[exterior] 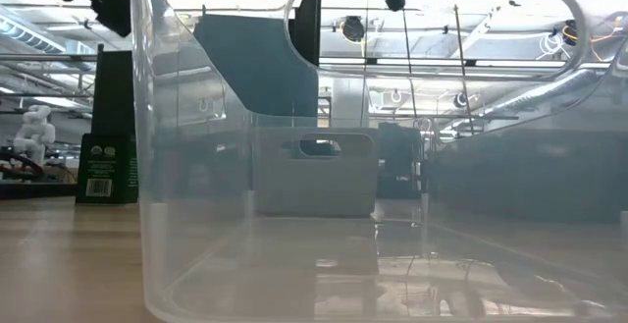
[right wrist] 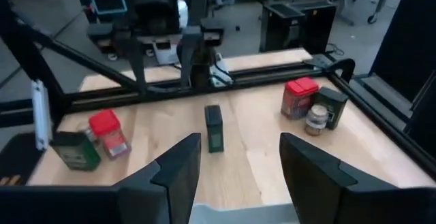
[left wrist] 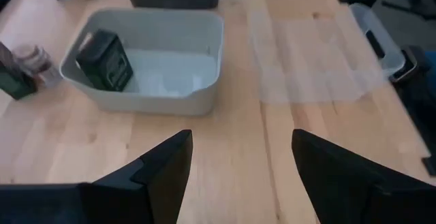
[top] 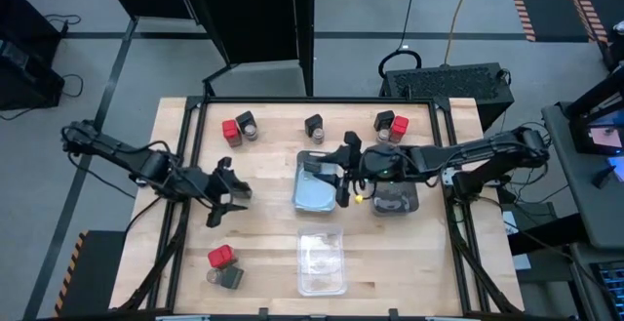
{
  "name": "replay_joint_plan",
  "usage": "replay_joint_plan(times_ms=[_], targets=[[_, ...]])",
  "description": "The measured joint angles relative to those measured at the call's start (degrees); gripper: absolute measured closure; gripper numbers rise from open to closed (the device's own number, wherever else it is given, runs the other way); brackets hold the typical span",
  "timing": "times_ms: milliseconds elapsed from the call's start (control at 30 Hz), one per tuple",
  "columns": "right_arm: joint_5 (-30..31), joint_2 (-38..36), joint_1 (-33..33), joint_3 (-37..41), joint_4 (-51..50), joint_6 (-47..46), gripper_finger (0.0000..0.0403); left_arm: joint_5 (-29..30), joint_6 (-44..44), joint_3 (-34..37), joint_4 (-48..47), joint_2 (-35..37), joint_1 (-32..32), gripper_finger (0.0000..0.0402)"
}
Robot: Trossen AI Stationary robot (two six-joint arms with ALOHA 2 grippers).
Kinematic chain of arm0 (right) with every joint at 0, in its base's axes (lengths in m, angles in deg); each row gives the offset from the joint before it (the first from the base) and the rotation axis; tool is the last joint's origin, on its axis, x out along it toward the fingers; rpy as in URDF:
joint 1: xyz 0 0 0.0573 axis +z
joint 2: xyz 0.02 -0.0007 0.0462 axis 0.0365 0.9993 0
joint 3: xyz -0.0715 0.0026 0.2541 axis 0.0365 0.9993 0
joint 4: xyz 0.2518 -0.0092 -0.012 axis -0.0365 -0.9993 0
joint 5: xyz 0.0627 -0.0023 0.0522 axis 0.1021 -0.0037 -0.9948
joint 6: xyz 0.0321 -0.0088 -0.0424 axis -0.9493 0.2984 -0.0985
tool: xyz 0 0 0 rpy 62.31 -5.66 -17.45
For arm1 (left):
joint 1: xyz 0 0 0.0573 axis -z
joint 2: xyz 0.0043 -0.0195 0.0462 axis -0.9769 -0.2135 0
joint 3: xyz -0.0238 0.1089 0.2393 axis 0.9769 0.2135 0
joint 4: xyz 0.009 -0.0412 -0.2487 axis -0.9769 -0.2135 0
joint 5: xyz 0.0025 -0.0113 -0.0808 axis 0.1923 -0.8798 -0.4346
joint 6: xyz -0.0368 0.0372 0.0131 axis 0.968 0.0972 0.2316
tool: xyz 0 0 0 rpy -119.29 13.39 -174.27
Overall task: Sort spices by type
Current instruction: Put the black spice can into the gray bin
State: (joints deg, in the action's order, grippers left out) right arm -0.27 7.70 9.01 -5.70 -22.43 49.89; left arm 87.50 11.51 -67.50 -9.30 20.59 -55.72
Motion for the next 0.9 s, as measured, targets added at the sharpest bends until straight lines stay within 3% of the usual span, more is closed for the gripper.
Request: replay_joint_plan(times_ms=[200,300,467,700,900], targets=[[-0.16,5.55,-0.1,0.02,2.87,2.53,0.0218,0.24,0.32,2.72,0.38,-0.8,-0.54,0.0144],[-0.2,7.31,-0.4,0.02,2.17,2.98,0.0218,3.6,0.37,2.73,1.36,-1.26,-1.64,0.0144],[-0.11,8.5,-0.94,0.02,-0.12,3.01,0.0218,6.85,-3.8,2.69,9.77,-4.06,-8.6,0.0144],[0.22,7.19,-1.62,0.02,-4.7,4.66,0.0218,-2.43,-13.98,-0.1,16.83,-15.81,-29.18,0.0144],[1.69,1.04,-1.63,0.0,-14.72,1.18,0.0218,-17.5,-20.83,-10.94,23.07,-32.6,-46.86,0.0144]])
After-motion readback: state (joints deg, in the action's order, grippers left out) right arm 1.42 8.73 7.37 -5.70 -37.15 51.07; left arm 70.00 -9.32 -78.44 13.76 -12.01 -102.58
